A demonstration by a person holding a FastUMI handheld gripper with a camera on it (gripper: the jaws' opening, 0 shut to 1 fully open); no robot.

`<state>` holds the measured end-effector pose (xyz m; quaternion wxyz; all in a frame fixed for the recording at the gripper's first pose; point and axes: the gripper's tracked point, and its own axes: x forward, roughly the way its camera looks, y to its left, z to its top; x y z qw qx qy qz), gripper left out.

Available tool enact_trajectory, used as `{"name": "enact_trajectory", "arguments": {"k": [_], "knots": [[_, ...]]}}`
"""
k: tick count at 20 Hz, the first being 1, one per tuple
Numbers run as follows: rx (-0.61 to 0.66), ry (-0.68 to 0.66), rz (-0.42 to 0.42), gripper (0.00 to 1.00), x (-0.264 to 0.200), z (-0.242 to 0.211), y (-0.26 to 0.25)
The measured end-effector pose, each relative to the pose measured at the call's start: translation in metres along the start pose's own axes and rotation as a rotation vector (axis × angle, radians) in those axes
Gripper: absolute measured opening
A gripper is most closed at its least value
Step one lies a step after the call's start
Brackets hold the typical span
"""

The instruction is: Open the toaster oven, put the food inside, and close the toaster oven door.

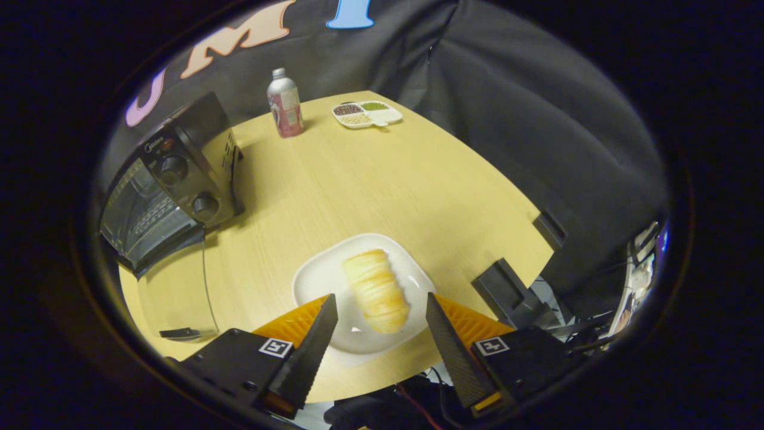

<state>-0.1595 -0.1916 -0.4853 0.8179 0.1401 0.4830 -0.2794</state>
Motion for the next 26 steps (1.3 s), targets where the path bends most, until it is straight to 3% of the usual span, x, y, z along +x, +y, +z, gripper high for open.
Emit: {"name": "enact_trajectory", "arguments": {"k": [12, 16, 17, 18, 26], "knots": [[-0.019, 0.133, 0.011, 0.69, 0.028, -0.037, 0.005], [0.007, 0.104, 0.002, 0.38, 0.025, -0.034, 0.008], [0.006, 0.096, 0.017, 0.37, 0.023, -0.034, 0.013], [0.007, 0.088, 0.007, 0.26, 0.022, -0.033, 0.015], [0.043, -0.071, 0.044, 0.26, -0.021, -0.006, 0.073]]}}
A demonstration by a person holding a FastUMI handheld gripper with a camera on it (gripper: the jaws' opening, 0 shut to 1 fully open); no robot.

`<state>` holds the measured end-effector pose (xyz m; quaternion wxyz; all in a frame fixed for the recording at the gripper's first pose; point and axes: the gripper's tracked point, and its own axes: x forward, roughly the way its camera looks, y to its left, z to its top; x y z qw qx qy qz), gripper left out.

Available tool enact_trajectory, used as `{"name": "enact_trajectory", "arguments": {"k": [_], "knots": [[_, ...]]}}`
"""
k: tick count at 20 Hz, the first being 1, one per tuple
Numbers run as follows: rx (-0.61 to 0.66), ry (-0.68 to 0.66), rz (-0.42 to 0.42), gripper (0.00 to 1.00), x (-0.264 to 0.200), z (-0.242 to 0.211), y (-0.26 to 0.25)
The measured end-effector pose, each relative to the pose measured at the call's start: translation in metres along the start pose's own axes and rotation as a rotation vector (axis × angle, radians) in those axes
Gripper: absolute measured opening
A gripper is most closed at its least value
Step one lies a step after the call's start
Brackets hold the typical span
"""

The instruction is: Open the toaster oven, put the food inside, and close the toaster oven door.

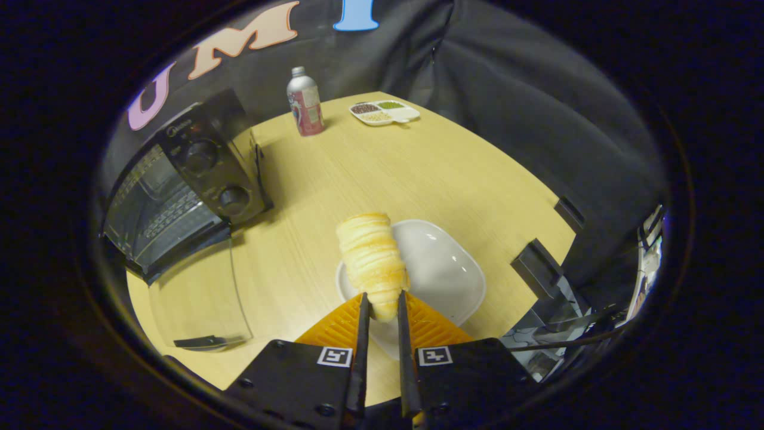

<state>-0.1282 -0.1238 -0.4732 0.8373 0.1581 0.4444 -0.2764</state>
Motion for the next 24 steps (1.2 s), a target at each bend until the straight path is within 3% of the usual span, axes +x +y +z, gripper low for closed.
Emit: {"name": "enact_trajectory", "arguments": {"k": [10, 17, 24], "knots": [[-0.007, -0.009, 0.128, 0.26, -0.042, -0.010, 0.149], [0.009, -0.011, 0.210, 0.26, -0.041, -0.004, 0.240], [0.075, -0.027, 0.200, 0.26, -0.016, 0.023, 0.283]]}}
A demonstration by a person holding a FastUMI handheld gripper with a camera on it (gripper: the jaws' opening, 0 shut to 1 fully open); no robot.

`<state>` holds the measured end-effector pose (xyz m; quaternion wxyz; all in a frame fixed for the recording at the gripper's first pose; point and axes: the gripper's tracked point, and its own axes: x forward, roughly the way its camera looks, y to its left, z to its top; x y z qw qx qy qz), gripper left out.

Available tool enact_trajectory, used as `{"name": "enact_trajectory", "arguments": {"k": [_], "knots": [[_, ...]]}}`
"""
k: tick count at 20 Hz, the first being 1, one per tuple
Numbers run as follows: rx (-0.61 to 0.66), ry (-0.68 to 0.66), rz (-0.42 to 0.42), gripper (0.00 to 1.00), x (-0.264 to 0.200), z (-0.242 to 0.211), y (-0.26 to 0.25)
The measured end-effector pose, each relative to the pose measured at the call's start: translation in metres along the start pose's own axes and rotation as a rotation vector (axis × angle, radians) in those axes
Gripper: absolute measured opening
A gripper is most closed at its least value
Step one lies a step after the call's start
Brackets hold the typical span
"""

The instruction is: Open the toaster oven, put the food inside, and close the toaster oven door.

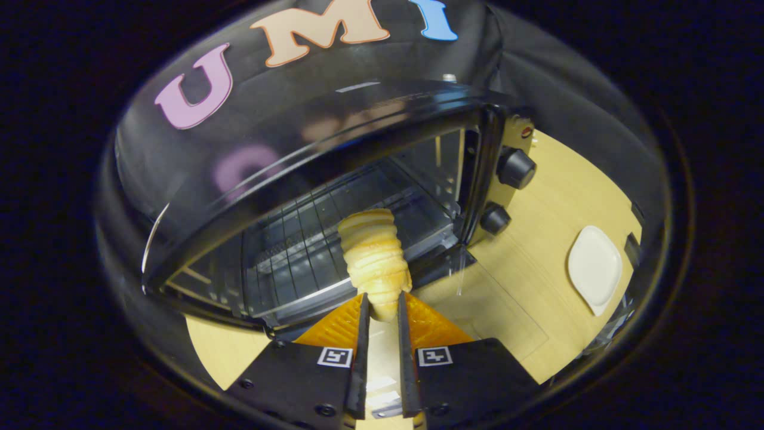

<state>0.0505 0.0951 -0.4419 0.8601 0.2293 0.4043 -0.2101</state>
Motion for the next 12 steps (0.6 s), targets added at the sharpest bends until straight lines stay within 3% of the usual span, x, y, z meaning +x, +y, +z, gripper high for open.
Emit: {"name": "enact_trajectory", "arguments": {"k": [6, 12], "knots": [[0.044, 0.042, -0.011, 0.25, 0.004, 0.002, 0.006], [0.153, 0.036, 0.125, 0.25, 0.005, 0.024, 0.039]]}}
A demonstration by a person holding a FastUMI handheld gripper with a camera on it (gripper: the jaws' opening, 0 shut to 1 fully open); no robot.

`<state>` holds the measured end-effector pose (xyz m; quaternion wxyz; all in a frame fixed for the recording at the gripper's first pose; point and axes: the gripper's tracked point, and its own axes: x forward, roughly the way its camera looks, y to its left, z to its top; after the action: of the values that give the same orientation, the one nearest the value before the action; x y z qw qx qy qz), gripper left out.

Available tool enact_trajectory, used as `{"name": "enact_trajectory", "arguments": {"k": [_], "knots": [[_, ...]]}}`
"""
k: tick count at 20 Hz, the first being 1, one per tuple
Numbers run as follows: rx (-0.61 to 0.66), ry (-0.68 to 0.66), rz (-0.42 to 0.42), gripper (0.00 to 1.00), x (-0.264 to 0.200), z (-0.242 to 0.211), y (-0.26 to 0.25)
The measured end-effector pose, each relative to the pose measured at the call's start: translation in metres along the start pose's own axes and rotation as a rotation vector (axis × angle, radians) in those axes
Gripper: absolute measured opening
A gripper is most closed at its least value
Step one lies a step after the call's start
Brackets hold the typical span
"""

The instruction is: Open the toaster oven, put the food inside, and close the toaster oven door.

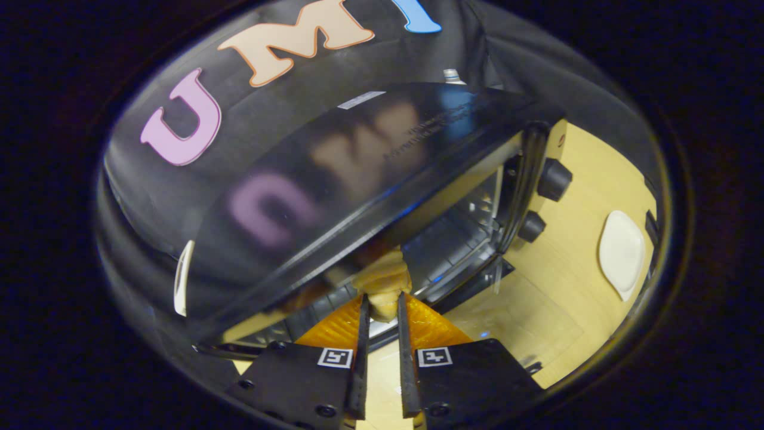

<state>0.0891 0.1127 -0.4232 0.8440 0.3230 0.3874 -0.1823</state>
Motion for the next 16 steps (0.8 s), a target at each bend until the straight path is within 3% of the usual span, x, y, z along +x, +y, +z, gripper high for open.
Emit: {"name": "enact_trajectory", "arguments": {"k": [7, 12, 16], "knots": [[-0.039, 0.009, 0.018, 0.26, 0.020, -0.002, 0.008], [-0.133, 0.011, 0.047, 0.59, 0.012, -0.006, 0.009], [-0.250, -0.030, -0.004, 0.85, -0.005, -0.003, -0.003]]}}
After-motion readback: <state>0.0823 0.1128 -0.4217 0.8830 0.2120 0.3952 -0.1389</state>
